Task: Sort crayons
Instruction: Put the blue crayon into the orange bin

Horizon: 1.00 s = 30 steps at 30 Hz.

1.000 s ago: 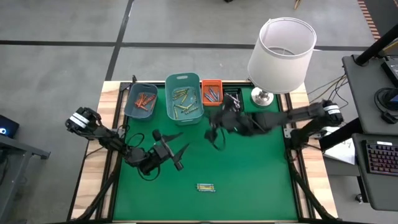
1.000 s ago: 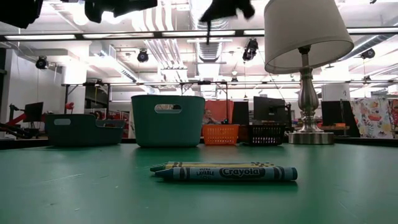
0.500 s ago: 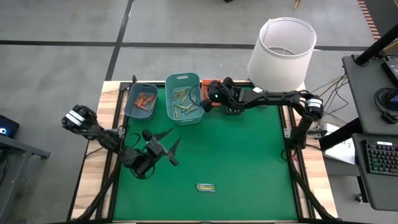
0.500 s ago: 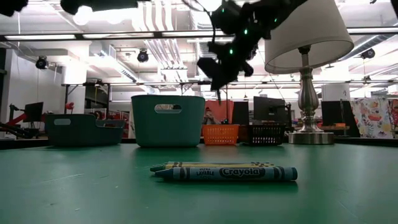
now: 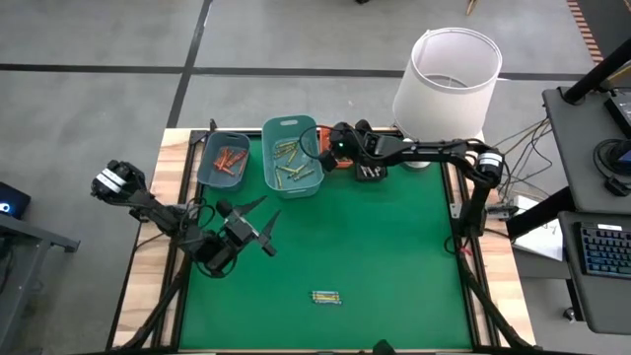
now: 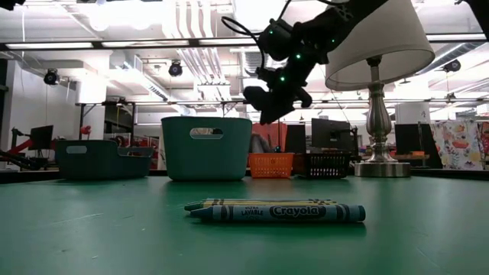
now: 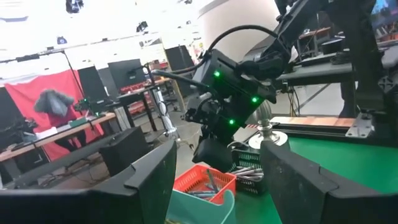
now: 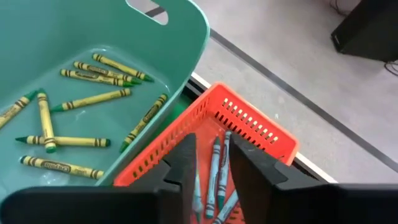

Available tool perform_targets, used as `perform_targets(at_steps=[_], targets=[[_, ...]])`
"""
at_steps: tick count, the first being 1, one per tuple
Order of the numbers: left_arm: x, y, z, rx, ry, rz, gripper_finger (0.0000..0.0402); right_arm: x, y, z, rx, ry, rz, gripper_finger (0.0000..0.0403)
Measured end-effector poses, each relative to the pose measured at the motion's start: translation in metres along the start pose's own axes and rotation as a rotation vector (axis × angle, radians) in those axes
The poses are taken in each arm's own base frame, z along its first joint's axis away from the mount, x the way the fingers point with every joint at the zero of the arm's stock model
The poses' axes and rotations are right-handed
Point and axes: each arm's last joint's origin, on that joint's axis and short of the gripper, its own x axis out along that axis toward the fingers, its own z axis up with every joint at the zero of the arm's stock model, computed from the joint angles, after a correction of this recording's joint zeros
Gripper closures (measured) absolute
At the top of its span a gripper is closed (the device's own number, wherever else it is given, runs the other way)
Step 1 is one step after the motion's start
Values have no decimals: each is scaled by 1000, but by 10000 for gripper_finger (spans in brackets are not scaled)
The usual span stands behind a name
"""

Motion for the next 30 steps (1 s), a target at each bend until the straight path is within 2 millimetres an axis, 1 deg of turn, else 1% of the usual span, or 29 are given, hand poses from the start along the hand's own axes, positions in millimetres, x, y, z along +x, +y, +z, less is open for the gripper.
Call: perform_targets(at_steps=[5,7,9,13,16,19,25,27,30], targets=[[0,1,-1,-38,44,47,187,-4,1,3,-11,-15,13,286],[0,2,-2,-69,72,79,187,-12,4,5,-25,-20,52,279],[-1,2,-3,-101,87,95,187,-23,10,9,-29,-41,109,276],[-8,-2,-5,-132,83,70,187,-53,23,13,-74,-74,183,278],[-16,-7,-7,-148,79,41,187,-81,33,15,-131,-98,233,282],[-23,-12,-10,-171,75,15,187,-111,44,11,-181,-107,292,288],[-24,-25,-22,-177,62,-11,187,-160,68,-9,-301,-71,403,298],[-24,-28,-25,-176,54,-26,187,-174,75,-19,-336,-40,436,301],[-25,-31,-26,-190,14,-93,187,-193,85,-35,-376,17,481,305]])
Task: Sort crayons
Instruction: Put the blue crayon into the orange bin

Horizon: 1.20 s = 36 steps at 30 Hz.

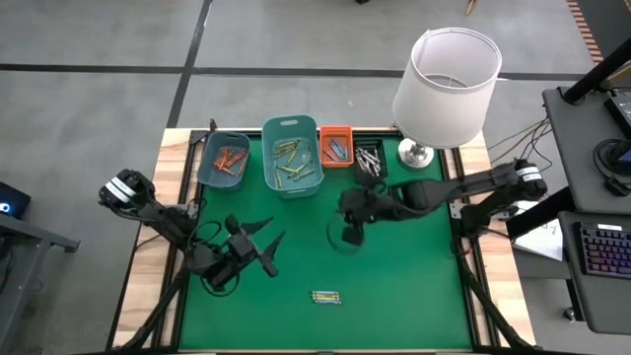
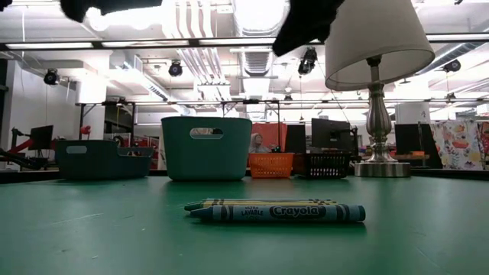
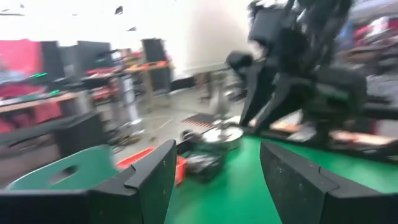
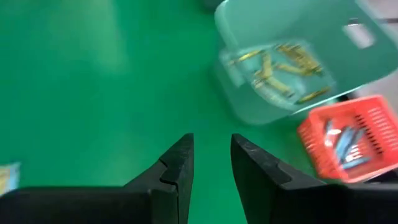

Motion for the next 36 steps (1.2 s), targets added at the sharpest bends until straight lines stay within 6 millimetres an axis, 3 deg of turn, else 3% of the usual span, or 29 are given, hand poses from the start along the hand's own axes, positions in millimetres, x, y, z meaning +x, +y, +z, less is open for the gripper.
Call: perform_targets(at_steps=[6,10,23,36], targets=[[-2,-13,-3,7,-116,-351,187,-16,39,-17,-34,60,79,302],[1,-20,-15,33,-82,-560,187,-26,59,-26,-56,81,122,301],[4,-46,-38,115,370,-643,187,-49,103,-49,-10,112,217,305],[5,-105,-75,211,461,-688,187,-46,155,-88,-47,168,275,319]])
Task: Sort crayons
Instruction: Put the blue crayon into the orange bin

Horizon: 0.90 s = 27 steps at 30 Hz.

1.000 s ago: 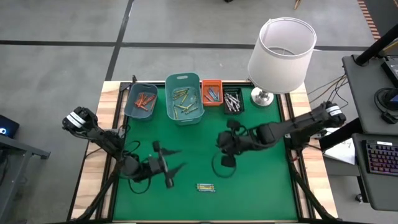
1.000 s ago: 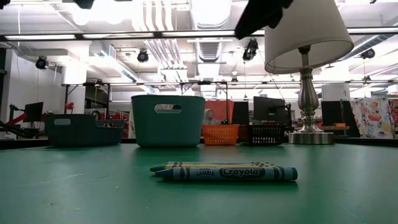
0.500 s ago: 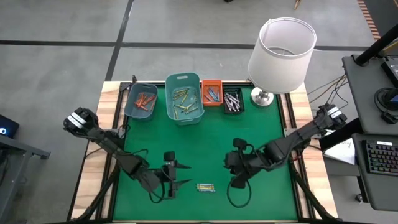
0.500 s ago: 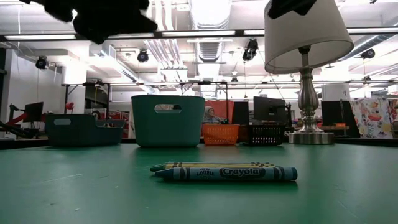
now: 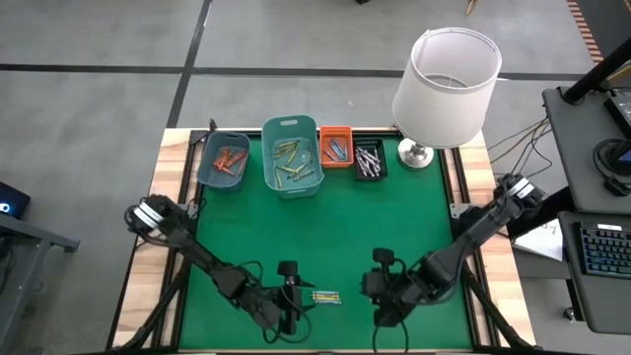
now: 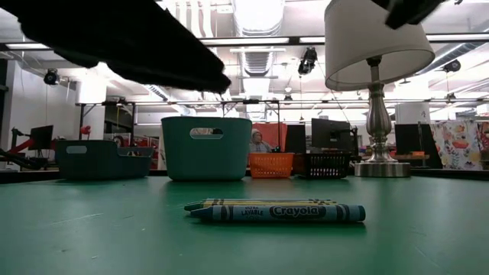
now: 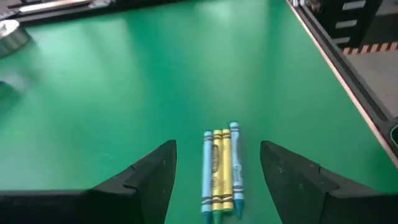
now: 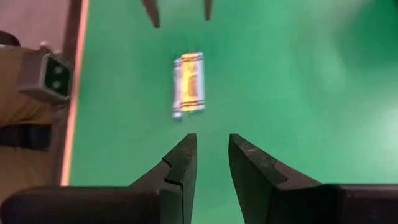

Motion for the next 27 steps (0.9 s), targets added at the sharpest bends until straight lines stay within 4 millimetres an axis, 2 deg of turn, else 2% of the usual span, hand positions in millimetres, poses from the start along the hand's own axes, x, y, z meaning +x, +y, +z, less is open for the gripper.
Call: perform_targets(at_steps=[6,13,20,27], targets=[[13,-10,-5,11,21,-22,187,20,33,-22,-29,-9,62,316],[23,-6,-12,27,41,7,187,45,57,-37,-74,-64,65,313],[36,6,-15,18,69,21,187,68,61,-50,-113,-57,-12,324],[32,7,-11,11,88,-46,187,67,59,-53,-221,-7,-3,326]])
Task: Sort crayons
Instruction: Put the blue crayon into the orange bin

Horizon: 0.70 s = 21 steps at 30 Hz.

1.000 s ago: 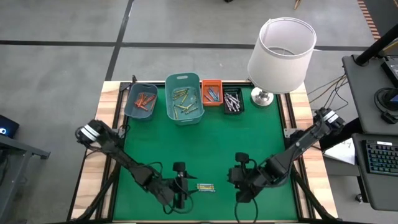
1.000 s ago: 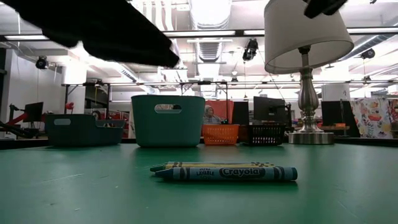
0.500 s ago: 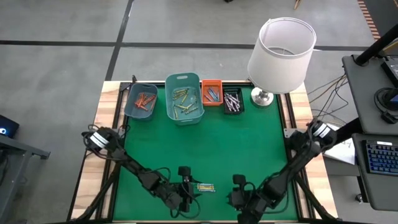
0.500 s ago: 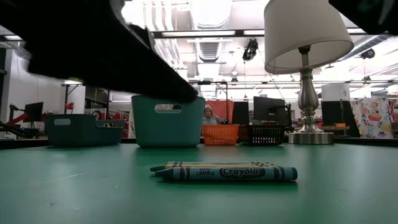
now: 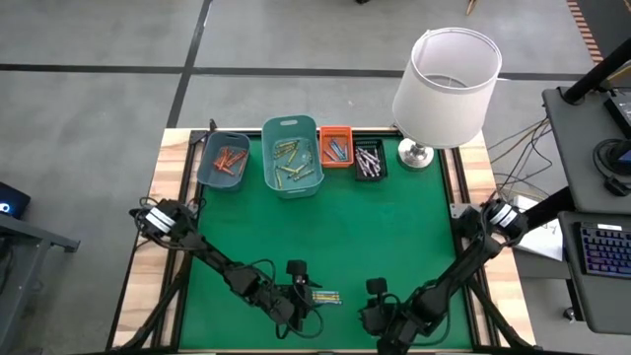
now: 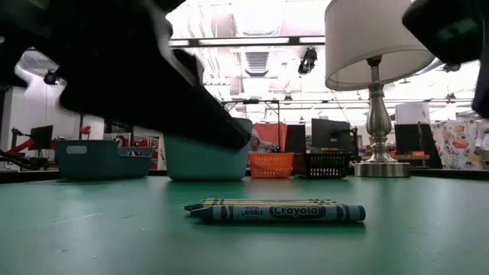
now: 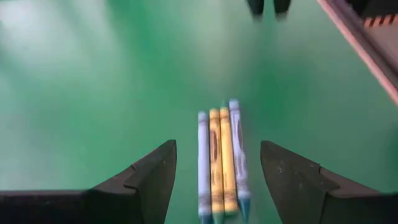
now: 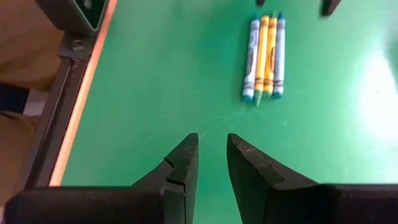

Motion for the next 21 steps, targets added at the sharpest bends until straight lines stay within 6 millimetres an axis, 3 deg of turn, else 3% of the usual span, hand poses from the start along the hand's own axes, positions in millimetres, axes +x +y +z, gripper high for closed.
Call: perform_targets(at_steps=[21], targets=[[8,10,-1,-40,11,29,187,8,-21,8,-189,-5,-62,326]])
